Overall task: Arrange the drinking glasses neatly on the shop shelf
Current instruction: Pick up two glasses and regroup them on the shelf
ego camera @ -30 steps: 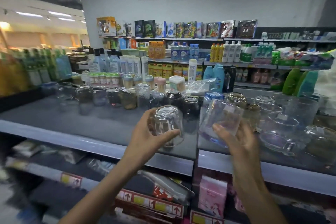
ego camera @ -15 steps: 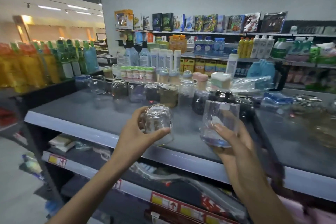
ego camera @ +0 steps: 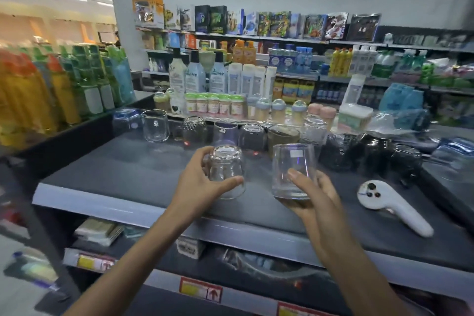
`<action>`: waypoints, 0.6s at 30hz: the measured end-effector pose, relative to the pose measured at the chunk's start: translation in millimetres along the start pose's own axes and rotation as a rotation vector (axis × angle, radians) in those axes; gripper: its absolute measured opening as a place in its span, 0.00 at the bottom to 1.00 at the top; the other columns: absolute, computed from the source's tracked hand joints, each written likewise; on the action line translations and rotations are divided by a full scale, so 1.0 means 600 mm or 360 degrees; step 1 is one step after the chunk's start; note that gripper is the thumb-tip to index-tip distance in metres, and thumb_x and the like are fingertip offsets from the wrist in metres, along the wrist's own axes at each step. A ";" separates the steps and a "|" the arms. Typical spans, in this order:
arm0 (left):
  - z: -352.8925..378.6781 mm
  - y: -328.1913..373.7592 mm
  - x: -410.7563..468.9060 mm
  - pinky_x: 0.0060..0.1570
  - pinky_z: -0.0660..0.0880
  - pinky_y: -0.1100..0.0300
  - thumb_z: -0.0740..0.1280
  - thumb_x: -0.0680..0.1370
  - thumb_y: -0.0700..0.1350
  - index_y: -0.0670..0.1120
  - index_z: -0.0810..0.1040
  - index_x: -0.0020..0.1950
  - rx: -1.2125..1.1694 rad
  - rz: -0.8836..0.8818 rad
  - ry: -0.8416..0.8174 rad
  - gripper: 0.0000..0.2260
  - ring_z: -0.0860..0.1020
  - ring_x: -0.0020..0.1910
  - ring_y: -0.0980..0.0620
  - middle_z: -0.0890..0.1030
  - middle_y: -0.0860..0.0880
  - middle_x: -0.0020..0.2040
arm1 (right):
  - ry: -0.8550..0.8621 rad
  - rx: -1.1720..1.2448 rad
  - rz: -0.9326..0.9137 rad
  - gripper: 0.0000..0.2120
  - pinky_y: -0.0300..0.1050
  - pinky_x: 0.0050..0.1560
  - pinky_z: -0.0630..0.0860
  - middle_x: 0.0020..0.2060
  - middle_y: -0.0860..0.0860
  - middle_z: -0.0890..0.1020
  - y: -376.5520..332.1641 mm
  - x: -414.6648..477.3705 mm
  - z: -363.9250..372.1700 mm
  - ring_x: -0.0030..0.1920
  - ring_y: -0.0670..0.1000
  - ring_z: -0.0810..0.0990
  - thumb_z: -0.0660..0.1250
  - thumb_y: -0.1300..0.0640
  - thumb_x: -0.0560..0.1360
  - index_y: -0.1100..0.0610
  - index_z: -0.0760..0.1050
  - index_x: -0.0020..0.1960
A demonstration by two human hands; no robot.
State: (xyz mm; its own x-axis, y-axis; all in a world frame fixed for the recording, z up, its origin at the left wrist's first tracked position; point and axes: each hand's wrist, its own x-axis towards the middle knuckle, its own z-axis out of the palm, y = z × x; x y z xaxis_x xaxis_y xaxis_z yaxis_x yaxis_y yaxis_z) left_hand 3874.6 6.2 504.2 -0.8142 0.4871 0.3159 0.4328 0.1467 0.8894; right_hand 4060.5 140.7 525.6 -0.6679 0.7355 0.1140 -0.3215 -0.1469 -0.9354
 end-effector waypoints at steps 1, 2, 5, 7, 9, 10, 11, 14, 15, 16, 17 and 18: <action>-0.001 -0.004 0.009 0.53 0.77 0.64 0.86 0.63 0.49 0.57 0.72 0.63 -0.0002 -0.0001 -0.0020 0.34 0.81 0.49 0.63 0.81 0.60 0.52 | 0.0012 -0.0027 0.0001 0.35 0.58 0.56 0.82 0.52 0.54 0.87 0.005 0.004 0.005 0.53 0.55 0.87 0.80 0.48 0.62 0.59 0.74 0.65; 0.000 -0.006 0.020 0.51 0.77 0.66 0.86 0.64 0.48 0.56 0.72 0.63 -0.0001 -0.0008 -0.0049 0.34 0.81 0.47 0.65 0.82 0.60 0.51 | 0.0026 -0.0052 0.0001 0.35 0.58 0.57 0.82 0.52 0.54 0.87 0.010 0.008 0.008 0.53 0.55 0.87 0.81 0.49 0.62 0.59 0.74 0.64; 0.013 -0.011 0.048 0.52 0.80 0.63 0.86 0.63 0.45 0.55 0.74 0.62 -0.0062 -0.0008 -0.0139 0.33 0.84 0.45 0.63 0.84 0.56 0.51 | 0.0063 -0.0096 0.0015 0.34 0.58 0.56 0.83 0.56 0.55 0.86 0.022 0.017 0.011 0.54 0.55 0.87 0.84 0.49 0.63 0.57 0.75 0.64; 0.028 -0.009 0.066 0.54 0.82 0.56 0.86 0.63 0.44 0.50 0.74 0.64 -0.0088 -0.0029 -0.0198 0.35 0.85 0.46 0.59 0.85 0.54 0.50 | 0.0085 -0.0084 0.0014 0.34 0.57 0.55 0.83 0.55 0.54 0.86 0.027 0.022 0.011 0.51 0.55 0.87 0.84 0.50 0.62 0.56 0.76 0.63; 0.044 -0.005 0.084 0.56 0.82 0.50 0.87 0.60 0.47 0.49 0.74 0.64 -0.0094 -0.0067 -0.0245 0.37 0.85 0.48 0.55 0.85 0.52 0.50 | 0.0096 -0.0038 -0.0001 0.30 0.55 0.53 0.82 0.51 0.54 0.87 0.029 0.025 0.011 0.48 0.53 0.87 0.81 0.51 0.63 0.56 0.76 0.61; 0.051 -0.001 0.092 0.57 0.82 0.48 0.87 0.57 0.52 0.51 0.73 0.64 -0.0085 -0.0076 -0.0254 0.40 0.85 0.50 0.52 0.85 0.51 0.52 | 0.0101 -0.0019 -0.0005 0.28 0.54 0.52 0.82 0.50 0.53 0.87 0.029 0.027 0.010 0.47 0.53 0.87 0.79 0.51 0.64 0.56 0.77 0.61; 0.059 -0.001 0.101 0.58 0.81 0.46 0.87 0.54 0.57 0.54 0.73 0.64 -0.0079 -0.0080 -0.0258 0.42 0.85 0.52 0.50 0.85 0.50 0.54 | 0.0107 -0.0007 -0.0006 0.27 0.54 0.52 0.82 0.51 0.53 0.86 0.030 0.028 0.010 0.47 0.53 0.86 0.79 0.52 0.64 0.56 0.77 0.61; 0.077 -0.011 0.123 0.56 0.81 0.45 0.84 0.50 0.62 0.56 0.73 0.63 -0.0042 -0.0096 -0.0253 0.44 0.85 0.51 0.49 0.84 0.50 0.54 | 0.0110 0.0013 0.0004 0.27 0.56 0.55 0.81 0.50 0.53 0.86 0.034 0.029 0.004 0.46 0.53 0.85 0.78 0.52 0.65 0.56 0.77 0.62; 0.078 -0.008 0.123 0.57 0.81 0.46 0.84 0.51 0.62 0.55 0.73 0.63 -0.0038 -0.0098 -0.0248 0.44 0.85 0.51 0.49 0.84 0.50 0.55 | 0.0112 0.0024 0.0014 0.27 0.56 0.56 0.81 0.50 0.53 0.86 0.035 0.029 0.003 0.46 0.53 0.85 0.78 0.52 0.65 0.56 0.77 0.62; 0.079 -0.006 0.123 0.57 0.81 0.46 0.84 0.51 0.62 0.54 0.73 0.64 -0.0046 -0.0099 -0.0242 0.44 0.85 0.51 0.49 0.84 0.50 0.55 | 0.0117 0.0038 0.0024 0.27 0.56 0.56 0.81 0.50 0.54 0.86 0.036 0.029 0.001 0.47 0.54 0.85 0.78 0.52 0.65 0.56 0.76 0.62; 0.080 -0.006 0.124 0.58 0.81 0.47 0.84 0.51 0.61 0.54 0.73 0.64 -0.0058 -0.0097 -0.0240 0.44 0.85 0.51 0.50 0.84 0.50 0.55 | 0.0122 0.0057 0.0030 0.27 0.56 0.56 0.81 0.50 0.53 0.86 0.037 0.029 -0.001 0.47 0.54 0.85 0.78 0.53 0.65 0.56 0.76 0.62; 0.080 -0.006 0.123 0.58 0.81 0.47 0.84 0.51 0.61 0.54 0.73 0.64 -0.0070 -0.0097 -0.0242 0.44 0.85 0.51 0.50 0.84 0.50 0.55 | 0.0128 0.0075 0.0033 0.26 0.55 0.56 0.81 0.50 0.53 0.86 0.037 0.030 -0.002 0.48 0.54 0.85 0.78 0.53 0.66 0.57 0.76 0.62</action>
State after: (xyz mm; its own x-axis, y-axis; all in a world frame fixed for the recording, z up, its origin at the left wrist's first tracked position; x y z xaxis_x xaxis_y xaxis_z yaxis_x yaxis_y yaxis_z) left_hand 3831.5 83.1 508.7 -0.7693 0.6034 0.2101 0.3642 0.1439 0.9201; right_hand 4042.1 151.4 506.2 -0.6195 0.7822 0.0660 -0.3405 -0.1920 -0.9204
